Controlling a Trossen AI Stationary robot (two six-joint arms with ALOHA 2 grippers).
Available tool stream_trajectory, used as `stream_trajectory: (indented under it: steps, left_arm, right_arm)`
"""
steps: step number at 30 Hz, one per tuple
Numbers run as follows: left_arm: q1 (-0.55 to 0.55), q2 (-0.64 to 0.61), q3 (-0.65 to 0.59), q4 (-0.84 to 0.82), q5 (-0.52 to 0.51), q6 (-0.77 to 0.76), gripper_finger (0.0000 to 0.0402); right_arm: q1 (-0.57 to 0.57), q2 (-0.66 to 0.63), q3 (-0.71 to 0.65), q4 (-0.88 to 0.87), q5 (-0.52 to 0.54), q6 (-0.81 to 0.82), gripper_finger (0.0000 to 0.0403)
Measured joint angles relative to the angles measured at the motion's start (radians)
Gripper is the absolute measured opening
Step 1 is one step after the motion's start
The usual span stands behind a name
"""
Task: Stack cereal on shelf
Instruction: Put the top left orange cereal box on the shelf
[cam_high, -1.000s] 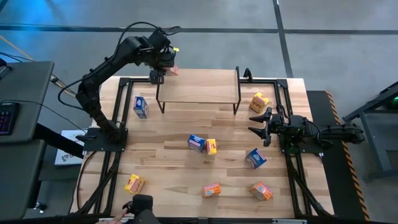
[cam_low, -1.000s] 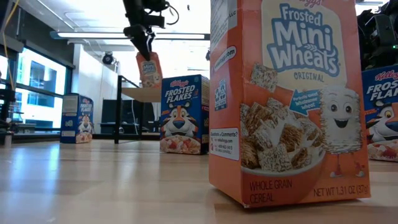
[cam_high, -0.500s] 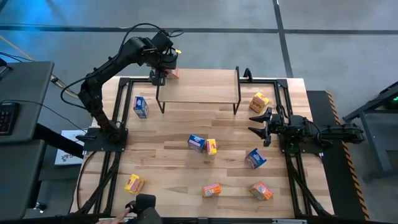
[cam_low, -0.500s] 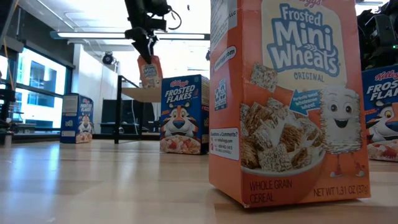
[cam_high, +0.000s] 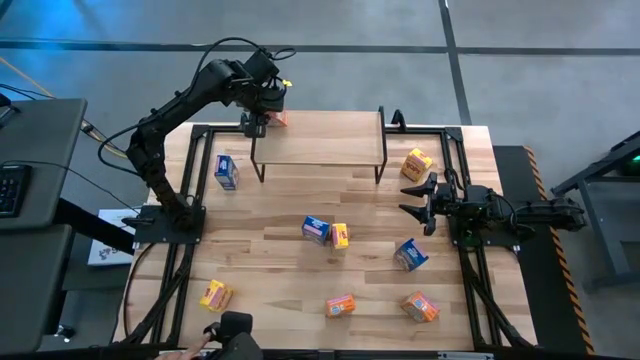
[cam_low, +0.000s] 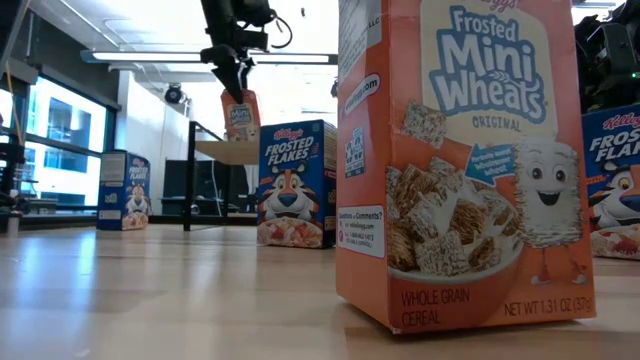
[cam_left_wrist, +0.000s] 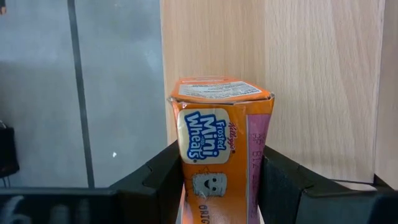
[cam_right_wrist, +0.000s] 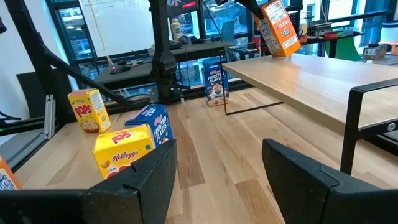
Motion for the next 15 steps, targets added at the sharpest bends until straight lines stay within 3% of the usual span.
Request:
stream_trajectory:
  steps: [8,15]
  left_arm:
    - [0.000,0.001,0.000,0.006,0.005,0.003,0.0161]
    - [0.000,0.001,-0.001,0.011,0.003,-0.012,0.0204]
  right_arm:
    - [0.000,0.000,0.000,0.000,0.000,0.000,0.0229]
    - [0.000,0.000,0.000,0.000,0.000,0.000,0.0229]
